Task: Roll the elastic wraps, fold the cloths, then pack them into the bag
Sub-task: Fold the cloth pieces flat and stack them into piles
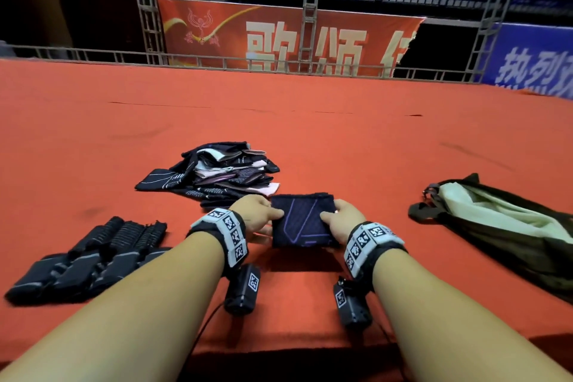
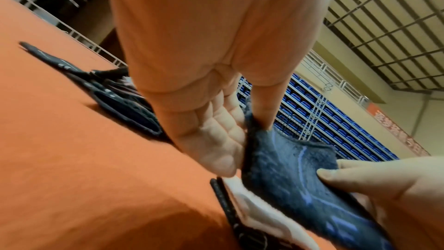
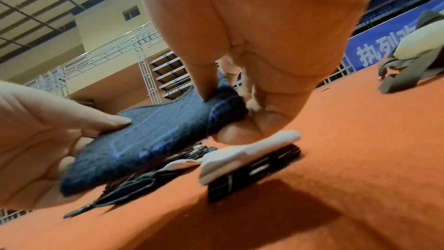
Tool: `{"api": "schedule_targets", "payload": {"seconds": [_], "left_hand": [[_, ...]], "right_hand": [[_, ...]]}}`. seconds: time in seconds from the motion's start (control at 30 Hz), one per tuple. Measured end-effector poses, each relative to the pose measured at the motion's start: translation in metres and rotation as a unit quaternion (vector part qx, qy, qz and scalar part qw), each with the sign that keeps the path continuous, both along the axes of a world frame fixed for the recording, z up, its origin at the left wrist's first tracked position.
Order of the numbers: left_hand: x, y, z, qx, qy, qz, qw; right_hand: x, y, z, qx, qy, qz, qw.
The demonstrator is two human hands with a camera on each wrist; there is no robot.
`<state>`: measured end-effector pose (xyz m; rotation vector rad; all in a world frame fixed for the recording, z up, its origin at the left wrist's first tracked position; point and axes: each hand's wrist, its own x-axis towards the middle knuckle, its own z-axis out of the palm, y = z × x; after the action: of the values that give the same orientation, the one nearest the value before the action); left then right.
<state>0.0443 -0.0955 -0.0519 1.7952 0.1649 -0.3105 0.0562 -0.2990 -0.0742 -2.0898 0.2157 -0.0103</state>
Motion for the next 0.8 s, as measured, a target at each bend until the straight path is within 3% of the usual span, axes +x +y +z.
{"api": "schedule_targets", "payload": {"seconds": [0.1, 0.3, 0.37, 0.4, 0.47, 0.57, 0.63, 0.67, 0.8], "left_hand": [[0.019, -0.022, 0.0, -0.005, -0.019, -0.014, 1.0], [0.05, -0.05, -0.015, -0.007, -0.024, 0.004, 1.0], [0.062, -0.054, -0.026, 0.054, -0.038, 0.01, 0.998], [0.067, -0.054, -0.032, 0.153, -0.056, 0.006, 0.987], [0.073, -0.057, -0.041, 0.352, -0.116, -0.023, 0.929], [0.073, -0.073, -0.051, 0.429, -0.208, -0.115, 0.871], [0.074, -0.085, -0.064, 0.482, -0.196, -0.185, 0.833], [0.074, -0.088, -0.071, 0.506, -0.17, -0.2, 0.822], [0.075, -0.085, -0.085, 0.507, -0.083, -0.205, 0.833]], "right_hand": [[0.017, -0.024, -0.002, -0.054, -0.009, -0.024, 0.998], [0.055, -0.051, -0.017, -0.072, 0.006, -0.038, 0.997], [0.063, -0.055, -0.021, -0.119, 0.024, -0.04, 0.992], [0.066, -0.056, -0.023, -0.154, 0.041, -0.038, 0.987], [0.071, -0.055, -0.028, -0.209, 0.049, -0.036, 0.976], [0.08, -0.047, -0.035, -0.252, 0.005, -0.003, 0.968], [0.085, -0.04, -0.042, -0.27, -0.001, 0.064, 0.961], [0.085, -0.036, -0.046, -0.277, 0.019, 0.097, 0.956], [0.087, -0.027, -0.064, -0.32, 0.094, 0.146, 0.931]]}}
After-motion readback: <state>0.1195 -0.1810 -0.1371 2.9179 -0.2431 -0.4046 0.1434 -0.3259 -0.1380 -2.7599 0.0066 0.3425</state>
